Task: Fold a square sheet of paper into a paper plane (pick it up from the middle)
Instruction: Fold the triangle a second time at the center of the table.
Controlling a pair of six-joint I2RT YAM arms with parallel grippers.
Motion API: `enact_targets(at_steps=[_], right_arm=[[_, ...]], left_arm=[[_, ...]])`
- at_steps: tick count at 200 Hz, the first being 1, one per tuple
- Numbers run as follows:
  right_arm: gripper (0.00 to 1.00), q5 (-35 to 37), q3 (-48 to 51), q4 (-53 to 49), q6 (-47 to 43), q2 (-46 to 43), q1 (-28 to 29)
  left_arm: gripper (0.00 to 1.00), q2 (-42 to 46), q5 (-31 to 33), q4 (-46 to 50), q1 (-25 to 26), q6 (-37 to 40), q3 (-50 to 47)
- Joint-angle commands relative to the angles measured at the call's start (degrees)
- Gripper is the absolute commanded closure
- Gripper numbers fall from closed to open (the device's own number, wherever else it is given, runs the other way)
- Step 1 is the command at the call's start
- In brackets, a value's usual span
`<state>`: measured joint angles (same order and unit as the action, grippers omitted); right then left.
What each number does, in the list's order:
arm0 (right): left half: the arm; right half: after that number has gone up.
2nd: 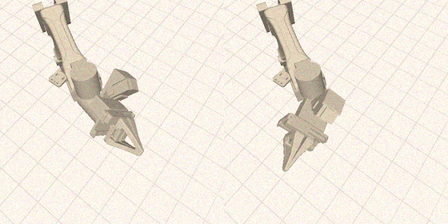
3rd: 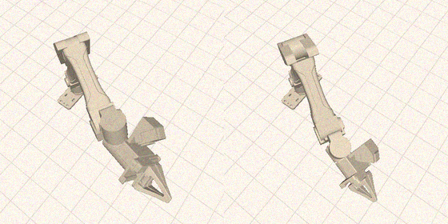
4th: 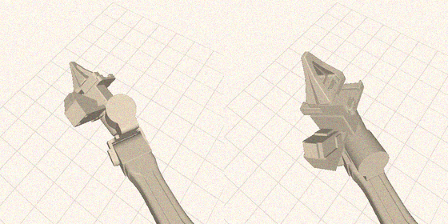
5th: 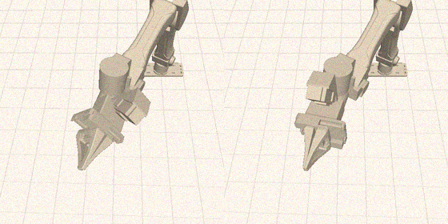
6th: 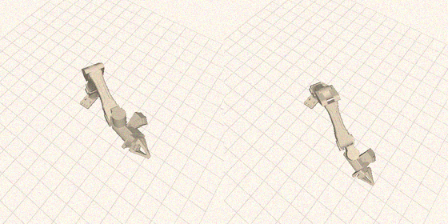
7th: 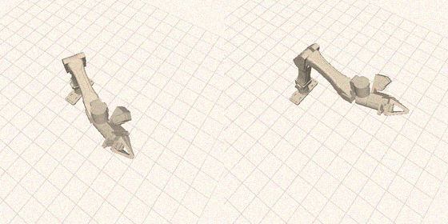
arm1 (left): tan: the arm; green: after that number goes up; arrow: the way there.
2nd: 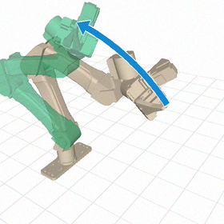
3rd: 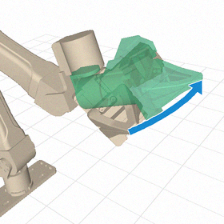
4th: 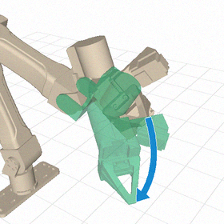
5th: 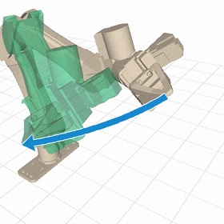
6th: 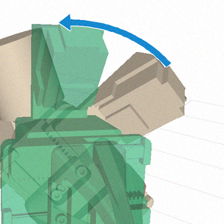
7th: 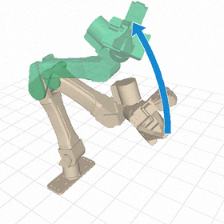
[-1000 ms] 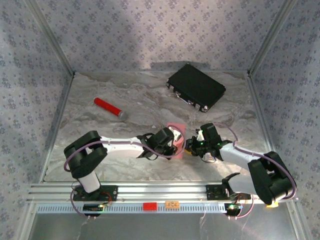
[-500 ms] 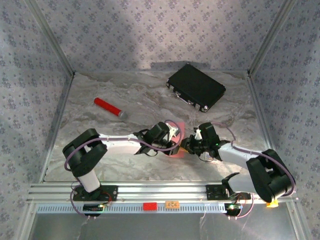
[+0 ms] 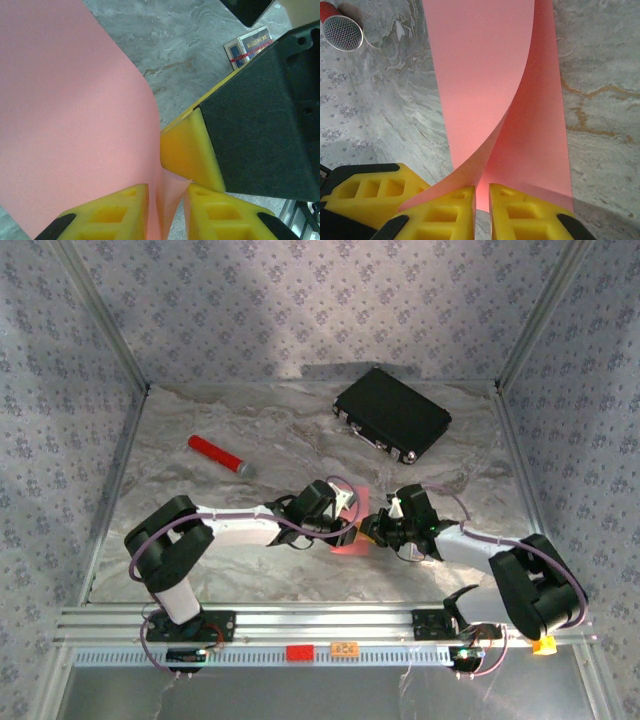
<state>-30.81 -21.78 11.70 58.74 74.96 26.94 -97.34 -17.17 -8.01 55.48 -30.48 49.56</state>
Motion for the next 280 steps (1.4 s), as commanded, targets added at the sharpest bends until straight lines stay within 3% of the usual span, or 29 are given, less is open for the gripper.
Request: enact_targets(at_steps=[1, 45, 134, 280], right_arm=[[0.83, -0.1, 0.0, 0.5, 0.6, 1.0, 0.2], [0.83, -0.3, -0.2, 0.9, 0.7, 1.6, 0.2], [0.83, 0.1, -0.2, 0.3, 0.7, 1.6, 0.2], [0.84, -0.8, -1.6, 2.6, 0.2, 1.3, 1.3]], left_arm=[[0.75, 1.2, -0.7, -2.1, -0.5, 1.3, -0.1], [0.75, 1.7, -0.6, -2.4, -0.9, 1.3, -0.4], [0.87, 2.6, -0.5, -1.9, -1.6, 1.4, -1.0], [0.78, 3.4, -1.7, -1.0, -2.4, 0.8, -0.8]])
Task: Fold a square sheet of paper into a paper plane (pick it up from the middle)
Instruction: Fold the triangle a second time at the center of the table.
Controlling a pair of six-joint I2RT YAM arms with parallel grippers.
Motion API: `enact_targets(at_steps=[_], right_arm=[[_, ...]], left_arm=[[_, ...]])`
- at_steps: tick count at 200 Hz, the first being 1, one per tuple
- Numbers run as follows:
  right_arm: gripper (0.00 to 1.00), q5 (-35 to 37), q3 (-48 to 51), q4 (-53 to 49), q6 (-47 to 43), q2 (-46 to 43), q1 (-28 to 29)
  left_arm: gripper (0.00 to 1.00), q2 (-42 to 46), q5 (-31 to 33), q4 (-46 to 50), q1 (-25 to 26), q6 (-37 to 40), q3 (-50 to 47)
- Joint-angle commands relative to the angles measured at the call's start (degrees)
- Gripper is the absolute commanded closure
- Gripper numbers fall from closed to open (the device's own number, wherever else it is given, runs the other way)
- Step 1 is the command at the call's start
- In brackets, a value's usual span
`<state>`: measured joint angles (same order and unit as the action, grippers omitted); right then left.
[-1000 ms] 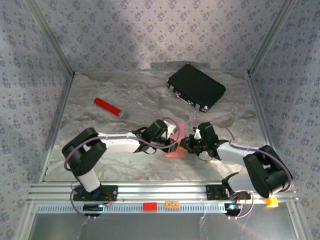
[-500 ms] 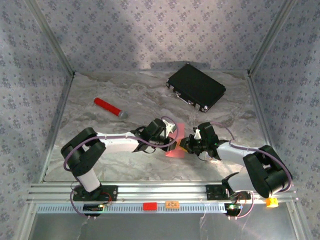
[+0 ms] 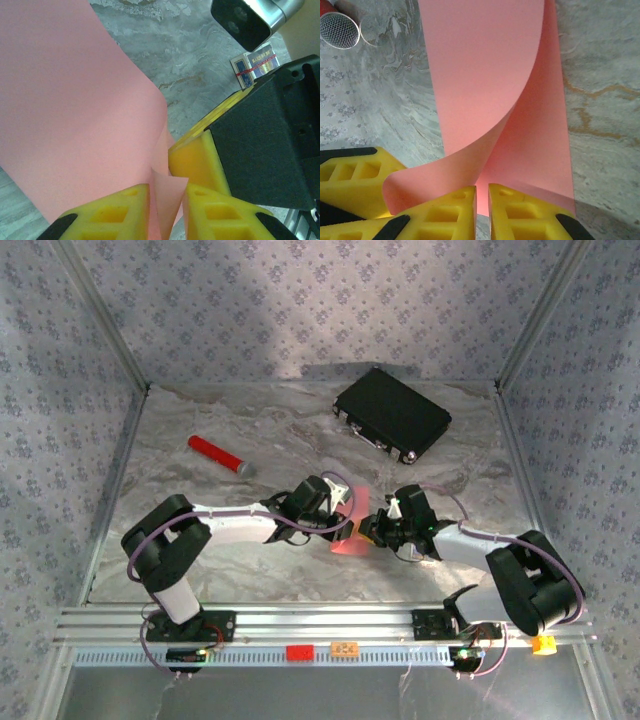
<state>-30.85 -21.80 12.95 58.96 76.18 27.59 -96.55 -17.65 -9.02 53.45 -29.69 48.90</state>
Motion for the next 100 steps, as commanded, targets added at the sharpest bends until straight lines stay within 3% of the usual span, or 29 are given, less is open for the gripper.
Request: enact_targets(at_steps=[1, 14, 55, 100], right_arm=[[0.84, -0.8, -1.6, 1.4, 0.0, 0.1, 0.7], [0.84, -0.3, -2.1, 1.0, 0.0, 0.5, 0.9], [0.84, 0.6, -1.7, 1.3, 1.0, 2.8, 0.9], [0.85, 1.2, -1.5, 1.4, 1.1, 3.1, 1.0]], left_arm=[[0.78, 2.7, -1.2, 0.0, -0.4, 0.0, -0.1], [0.83, 2.7, -1.2, 0.0, -0.3, 0.1, -0.2], [0.82, 3.1, -1.2, 0.7, -0.4, -0.1, -0.2], [0.71, 3.8, -1.1, 1.0, -0.4, 0.1, -0.5]])
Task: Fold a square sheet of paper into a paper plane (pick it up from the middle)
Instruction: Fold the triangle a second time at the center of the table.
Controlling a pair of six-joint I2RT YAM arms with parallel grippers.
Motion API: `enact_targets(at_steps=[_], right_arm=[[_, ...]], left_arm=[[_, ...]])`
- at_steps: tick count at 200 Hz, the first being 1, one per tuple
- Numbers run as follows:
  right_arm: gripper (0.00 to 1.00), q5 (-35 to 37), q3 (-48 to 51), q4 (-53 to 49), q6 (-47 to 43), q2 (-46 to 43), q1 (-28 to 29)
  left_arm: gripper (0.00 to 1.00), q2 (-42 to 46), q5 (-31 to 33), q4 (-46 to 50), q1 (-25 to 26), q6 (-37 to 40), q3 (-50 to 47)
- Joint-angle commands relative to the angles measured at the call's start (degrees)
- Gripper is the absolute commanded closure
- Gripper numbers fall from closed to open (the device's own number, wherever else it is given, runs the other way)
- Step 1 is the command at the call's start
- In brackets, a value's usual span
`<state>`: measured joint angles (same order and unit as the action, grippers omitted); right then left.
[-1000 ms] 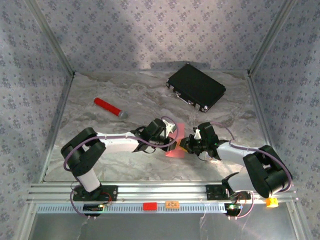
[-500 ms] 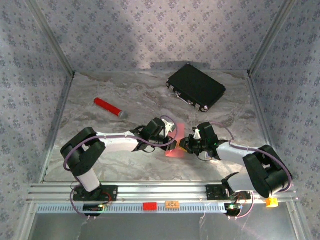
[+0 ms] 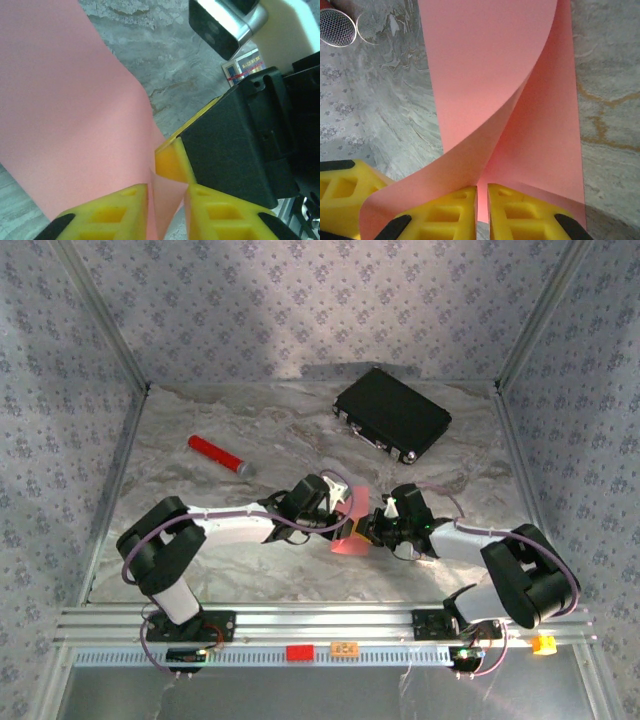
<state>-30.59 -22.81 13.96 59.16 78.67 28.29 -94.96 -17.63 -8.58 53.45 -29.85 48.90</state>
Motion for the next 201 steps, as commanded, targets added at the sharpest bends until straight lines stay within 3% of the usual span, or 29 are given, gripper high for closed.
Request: enact_targets(at_steps=[1, 62, 137, 201], right_arm=[[0.85, 0.9, -0.5, 0.4, 0.9, 0.6, 0.3], [0.85, 0.6, -0.7, 0.8, 1.0, 0.6, 0.3], [0.85, 0.3, -0.7, 1.8, 1.4, 0.7, 0.2], [0.85, 0.3, -1.0, 2.0, 1.4, 0.8, 0.3]], left_arm=[[0.71, 2.2, -1.2, 0.6, -0.4, 0.3, -0.5], [0.51, 2.7, -1.7, -1.8, -0.4, -0.3, -1.3], [0.47, 3.6, -1.0, 1.9, 0.9, 4.3, -1.2], [0.38, 13.7, 10.9, -3.2, 1.5, 2.3, -8.4]])
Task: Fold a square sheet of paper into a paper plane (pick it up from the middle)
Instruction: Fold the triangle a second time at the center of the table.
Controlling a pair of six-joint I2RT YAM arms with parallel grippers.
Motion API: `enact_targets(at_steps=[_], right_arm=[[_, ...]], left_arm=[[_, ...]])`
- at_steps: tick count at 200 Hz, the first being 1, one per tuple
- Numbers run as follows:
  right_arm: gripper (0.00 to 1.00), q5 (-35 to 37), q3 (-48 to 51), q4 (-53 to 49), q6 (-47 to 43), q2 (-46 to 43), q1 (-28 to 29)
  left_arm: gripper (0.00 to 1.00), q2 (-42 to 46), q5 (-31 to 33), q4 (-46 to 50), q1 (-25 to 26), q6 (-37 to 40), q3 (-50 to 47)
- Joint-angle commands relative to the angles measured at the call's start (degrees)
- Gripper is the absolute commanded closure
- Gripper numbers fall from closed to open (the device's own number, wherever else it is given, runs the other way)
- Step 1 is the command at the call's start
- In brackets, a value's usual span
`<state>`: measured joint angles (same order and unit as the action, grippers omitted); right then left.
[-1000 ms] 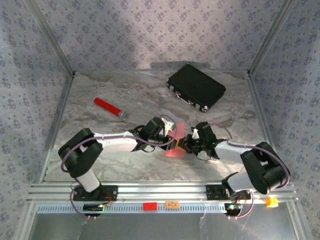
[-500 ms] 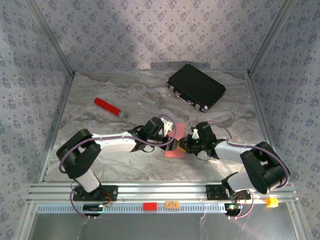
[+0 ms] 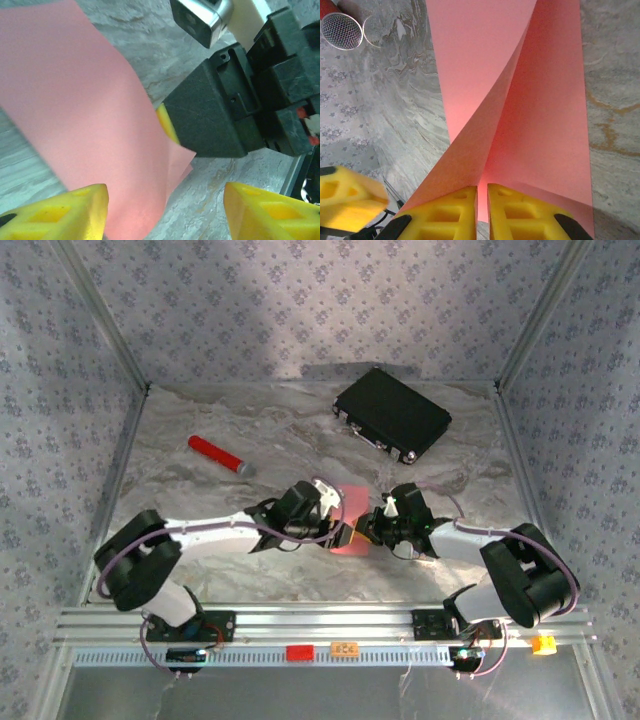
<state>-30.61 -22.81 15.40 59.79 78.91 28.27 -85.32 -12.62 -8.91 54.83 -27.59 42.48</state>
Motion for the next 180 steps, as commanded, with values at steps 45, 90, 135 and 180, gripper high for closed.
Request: enact_targets(at_steps=[45, 90, 135, 180], right_arm=[[0.85, 0.2, -1.1, 0.8, 0.9, 0.5, 0.3], [0.85, 0.3, -1.1, 0.8, 0.9, 0.5, 0.3], [0.85, 0.2, -1.2, 0.7, 0.9, 0.5, 0.3], [0.84, 0.2, -1.2, 0.6, 0.8, 0.5, 0.3]], left_arm=[[0.39, 2.6, 12.1, 6.3, 5.0, 9.8, 0.7], [0.38, -3.5, 19.2, 10.0, 10.6, 14.1, 5.2], [0.4, -8.3, 27.5, 12.8, 14.0, 17.4, 9.4], [0.51, -9.0, 32.0, 13.5, 14.8, 19.6, 10.2]])
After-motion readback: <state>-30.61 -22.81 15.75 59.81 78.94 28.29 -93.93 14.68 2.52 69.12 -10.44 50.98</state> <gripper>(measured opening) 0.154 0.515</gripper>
